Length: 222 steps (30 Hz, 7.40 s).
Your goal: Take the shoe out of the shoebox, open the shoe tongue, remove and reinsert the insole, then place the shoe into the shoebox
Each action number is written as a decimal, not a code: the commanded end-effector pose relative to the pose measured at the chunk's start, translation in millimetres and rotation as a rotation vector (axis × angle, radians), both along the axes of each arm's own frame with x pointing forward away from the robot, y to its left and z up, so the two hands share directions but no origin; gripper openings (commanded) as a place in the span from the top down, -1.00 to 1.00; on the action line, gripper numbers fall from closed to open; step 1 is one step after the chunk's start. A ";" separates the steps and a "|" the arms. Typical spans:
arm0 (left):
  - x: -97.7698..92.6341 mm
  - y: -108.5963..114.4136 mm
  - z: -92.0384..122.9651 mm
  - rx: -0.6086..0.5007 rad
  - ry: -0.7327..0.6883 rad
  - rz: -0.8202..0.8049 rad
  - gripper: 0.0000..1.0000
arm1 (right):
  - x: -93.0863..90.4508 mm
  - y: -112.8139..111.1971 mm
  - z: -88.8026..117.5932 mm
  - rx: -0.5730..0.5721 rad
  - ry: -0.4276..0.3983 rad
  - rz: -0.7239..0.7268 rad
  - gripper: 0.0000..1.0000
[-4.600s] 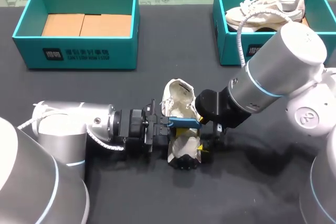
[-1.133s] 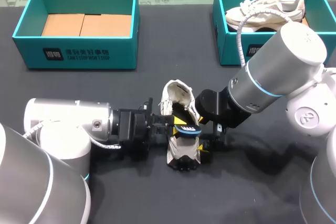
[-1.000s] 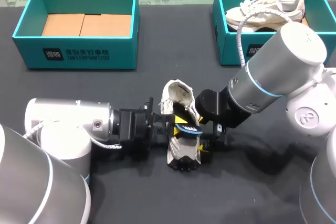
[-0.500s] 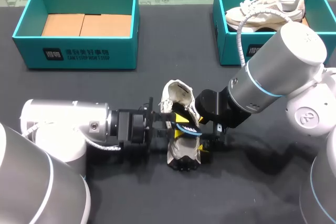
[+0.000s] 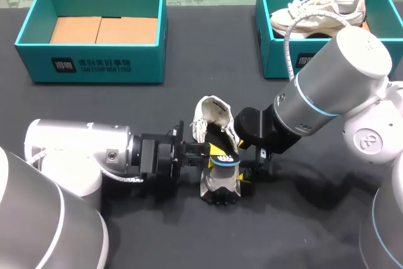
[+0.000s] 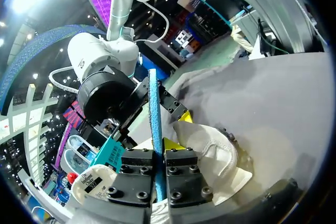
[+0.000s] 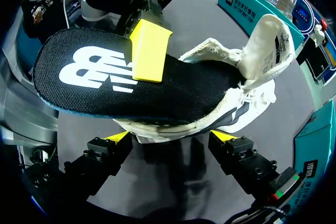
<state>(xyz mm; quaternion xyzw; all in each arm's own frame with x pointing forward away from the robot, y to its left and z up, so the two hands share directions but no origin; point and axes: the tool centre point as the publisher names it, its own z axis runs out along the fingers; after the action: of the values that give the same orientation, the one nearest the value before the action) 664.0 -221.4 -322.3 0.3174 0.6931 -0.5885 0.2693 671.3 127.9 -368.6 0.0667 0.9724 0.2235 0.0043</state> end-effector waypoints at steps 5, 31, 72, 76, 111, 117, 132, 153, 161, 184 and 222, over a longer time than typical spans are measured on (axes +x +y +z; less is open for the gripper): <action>16.3 -3.4 -18.7 0.017 -0.011 0.037 1.00 | -1.1 0.4 -1.0 0.000 -0.002 0.000 -1.00; -1.0 -1.6 10.9 -0.026 0.004 0.052 0.26 | -1.1 0.4 -1.0 0.000 -0.002 0.000 -1.00; 6.9 -6.1 6.0 0.007 0.035 0.027 0.47 | -1.1 0.4 -1.0 0.000 -0.002 0.000 -1.00; 4.1 -8.3 7.4 0.013 0.037 0.009 0.60 | -1.1 0.4 -1.0 0.000 -0.002 0.000 -1.00; 19.8 2.8 -14.3 0.113 0.080 -0.010 0.18 | -1.1 0.4 -1.0 0.000 -0.002 0.000 -1.00; 12.2 1.9 -2.3 0.088 0.111 -0.034 0.17 | -1.1 0.4 -1.0 0.000 -0.002 0.000 -1.00; 8.9 -11.8 -13.4 0.176 0.085 -0.070 1.00 | -1.1 0.4 -1.0 0.000 -0.002 0.000 -1.00; 10.2 0.8 -2.1 0.188 0.145 -0.031 0.25 | -1.1 0.4 -1.0 0.000 -0.002 0.000 -1.00; 3.7 -1.6 5.7 0.210 0.163 -0.071 0.23 | -1.3 -4.7 1.3 -0.004 0.006 -0.013 -1.00; 0.9 38.4 32.2 0.466 0.181 -0.175 0.11 | 3.8 -86.3 35.5 -0.009 0.030 -0.053 -1.00; 37.0 93.1 68.1 1.067 -0.010 -0.658 1.00 | -4.8 -150.4 61.6 -0.083 0.039 -0.176 -1.00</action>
<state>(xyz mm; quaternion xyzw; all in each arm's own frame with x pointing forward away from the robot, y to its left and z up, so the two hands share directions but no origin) 698.2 -124.8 -256.4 0.5856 0.7637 -0.2675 -0.0480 668.6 -21.9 -306.9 0.1558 0.9712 0.1803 0.0063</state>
